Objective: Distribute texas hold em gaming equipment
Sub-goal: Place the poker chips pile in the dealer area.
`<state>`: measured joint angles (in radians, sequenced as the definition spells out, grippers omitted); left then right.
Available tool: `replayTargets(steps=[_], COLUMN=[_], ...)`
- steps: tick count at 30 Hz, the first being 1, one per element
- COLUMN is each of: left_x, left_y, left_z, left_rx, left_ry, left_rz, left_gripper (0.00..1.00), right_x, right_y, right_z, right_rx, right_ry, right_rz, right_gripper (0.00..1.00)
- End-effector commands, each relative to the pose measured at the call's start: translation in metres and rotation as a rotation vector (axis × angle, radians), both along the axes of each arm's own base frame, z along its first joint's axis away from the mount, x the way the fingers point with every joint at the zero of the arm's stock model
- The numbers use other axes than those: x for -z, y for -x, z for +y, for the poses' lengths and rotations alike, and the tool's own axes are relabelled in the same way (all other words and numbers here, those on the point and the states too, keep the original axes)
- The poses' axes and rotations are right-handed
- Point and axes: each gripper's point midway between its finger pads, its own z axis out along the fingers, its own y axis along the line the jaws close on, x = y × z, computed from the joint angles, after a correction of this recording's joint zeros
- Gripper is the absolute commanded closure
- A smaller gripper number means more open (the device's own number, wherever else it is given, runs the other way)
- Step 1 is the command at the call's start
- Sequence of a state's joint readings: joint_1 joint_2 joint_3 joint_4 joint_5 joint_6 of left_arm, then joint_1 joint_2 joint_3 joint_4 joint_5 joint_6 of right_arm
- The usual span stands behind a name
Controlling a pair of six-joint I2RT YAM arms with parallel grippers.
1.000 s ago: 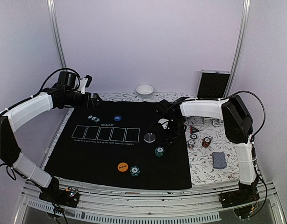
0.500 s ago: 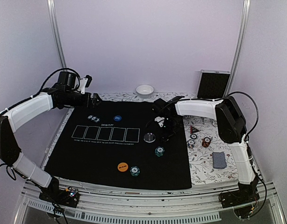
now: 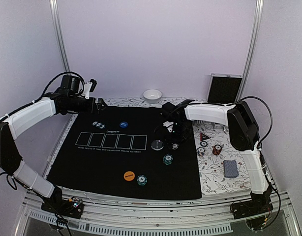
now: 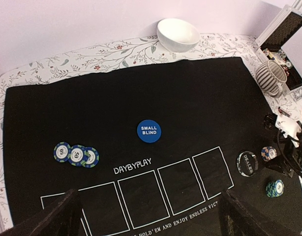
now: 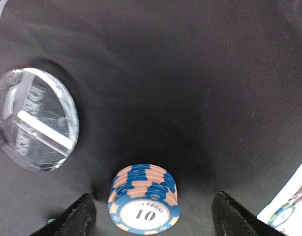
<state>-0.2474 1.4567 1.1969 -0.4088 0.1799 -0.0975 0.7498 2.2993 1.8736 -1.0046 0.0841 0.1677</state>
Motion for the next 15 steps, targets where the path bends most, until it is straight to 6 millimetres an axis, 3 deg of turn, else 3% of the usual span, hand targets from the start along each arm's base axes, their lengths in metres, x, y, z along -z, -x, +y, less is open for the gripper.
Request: replayTargets(steps=[1,3,5,7,9,11,15], left_x=[-0.003,-0.002,-0.002,-0.003,-0.003,-0.003,-0.005], left_y=[0.001,0.001,0.001,0.001,0.002,0.002,0.002], left_z=[0.001,0.002,0.002,0.002,0.001,0.001,0.001], left_rx=[0.012,0.012,0.011,0.012,0.014,0.017,0.015], left_ry=[0.002,0.003,0.003,0.003,0.005,0.007,0.007], left_rz=[-0.011,-0.01,-0.01,-0.011,-0.011,-0.01,-0.014], left_gripper=[0.02,0.02,0.02,0.02,0.02,0.02,0.02], right_x=[-0.036,-0.07,-0.107,-0.137,-0.154,-0.146,-0.108], right_y=[-0.009,-0.014,-0.018,-0.024,-0.024,-0.02,0.005], right_z=[0.017,0.027,0.03,0.02,0.001,-0.025,-0.067], right_rx=[-0.013,-0.024,-0.026,-0.006,0.031,0.082,0.156], right_ry=[-0.082,-0.159,-0.22,-0.243,-0.235,-0.187,-0.084], right_rz=[-0.05,-0.105,-0.177,-0.239,-0.271,-0.245,-0.148], right_gripper=[0.11,0.03,0.01,0.01,0.01,0.01,0.01])
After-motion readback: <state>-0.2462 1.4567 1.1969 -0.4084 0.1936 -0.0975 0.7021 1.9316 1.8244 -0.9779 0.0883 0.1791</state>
